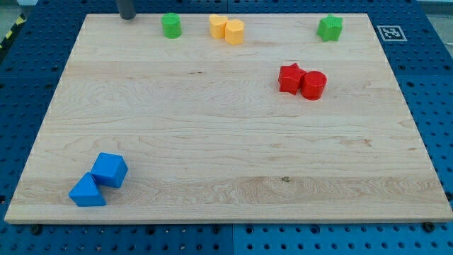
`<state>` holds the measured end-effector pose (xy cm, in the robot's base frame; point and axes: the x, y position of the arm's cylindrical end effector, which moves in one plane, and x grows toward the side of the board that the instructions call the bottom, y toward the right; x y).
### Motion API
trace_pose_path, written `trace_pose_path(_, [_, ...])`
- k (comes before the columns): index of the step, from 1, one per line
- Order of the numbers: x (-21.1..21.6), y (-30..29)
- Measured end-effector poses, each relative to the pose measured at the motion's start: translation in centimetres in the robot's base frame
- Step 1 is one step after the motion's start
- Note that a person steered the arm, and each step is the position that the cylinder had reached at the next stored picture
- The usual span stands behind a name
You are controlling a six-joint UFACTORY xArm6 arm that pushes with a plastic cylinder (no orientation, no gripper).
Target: Move the green circle into the green star
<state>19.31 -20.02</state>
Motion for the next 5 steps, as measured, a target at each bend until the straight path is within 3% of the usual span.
trace_pose_path(2, [1.0,6.8])
trace_pose_path(5, [5.0,10.4])
